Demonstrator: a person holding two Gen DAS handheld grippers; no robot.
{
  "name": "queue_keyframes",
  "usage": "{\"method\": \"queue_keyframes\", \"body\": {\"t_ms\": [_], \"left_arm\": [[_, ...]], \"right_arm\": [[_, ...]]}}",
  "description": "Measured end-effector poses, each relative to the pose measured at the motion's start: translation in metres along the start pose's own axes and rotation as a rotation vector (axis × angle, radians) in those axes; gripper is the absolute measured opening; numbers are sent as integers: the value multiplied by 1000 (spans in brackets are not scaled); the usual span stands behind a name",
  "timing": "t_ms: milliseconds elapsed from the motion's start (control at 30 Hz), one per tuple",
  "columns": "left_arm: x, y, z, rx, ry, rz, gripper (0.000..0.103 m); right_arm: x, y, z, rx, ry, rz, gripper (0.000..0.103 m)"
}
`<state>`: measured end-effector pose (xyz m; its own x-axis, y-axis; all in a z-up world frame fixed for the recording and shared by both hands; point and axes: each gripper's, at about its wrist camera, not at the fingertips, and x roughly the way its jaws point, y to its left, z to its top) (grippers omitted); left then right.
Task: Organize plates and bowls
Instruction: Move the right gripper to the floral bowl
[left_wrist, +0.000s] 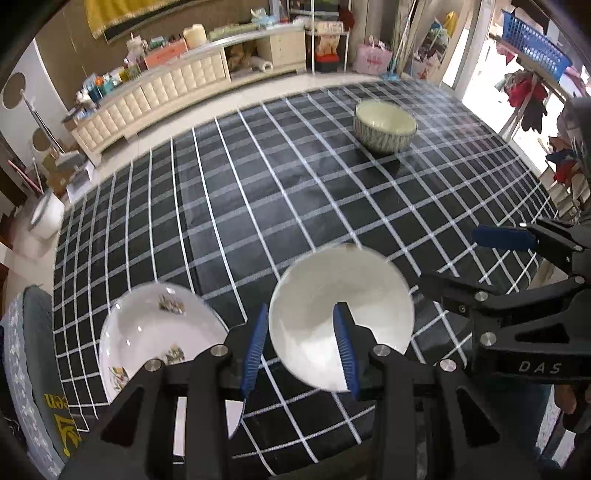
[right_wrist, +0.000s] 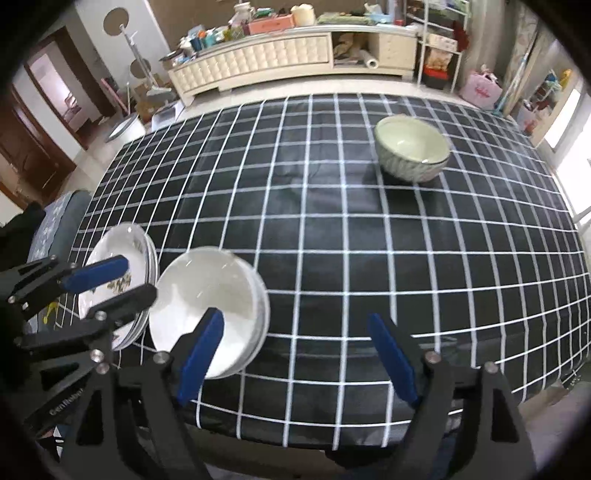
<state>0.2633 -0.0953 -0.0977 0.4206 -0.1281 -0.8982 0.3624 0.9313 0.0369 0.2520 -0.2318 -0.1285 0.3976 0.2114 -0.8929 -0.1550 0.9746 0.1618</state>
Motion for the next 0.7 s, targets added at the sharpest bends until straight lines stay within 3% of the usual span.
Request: {"method": "queue_keyframes", "body": {"t_ms": [133,167,267,400,533,700], "left_arm": [[-12,-6,18,1,-48,-5,50],[-15,-9,23,8,-59,-7,59],[-20,-15,42,17,-84,31,74],[-18,-22,67,23,-100,16,78],[-12,-33,88,50,-107,25,82],[0,-45,118,55,-99,5,83]], "right_arm": [[-18,-16,12,2,-49,-18,89],[-22,-19,15,3,-64,-26,90],[-33,-30,27,-4,-102,-68,93],[-38,-51,43,18,-108,-55,95],[-36,-76,56,77,-88,68,96],[-37,-96,74,70,-141,25,97]]}}
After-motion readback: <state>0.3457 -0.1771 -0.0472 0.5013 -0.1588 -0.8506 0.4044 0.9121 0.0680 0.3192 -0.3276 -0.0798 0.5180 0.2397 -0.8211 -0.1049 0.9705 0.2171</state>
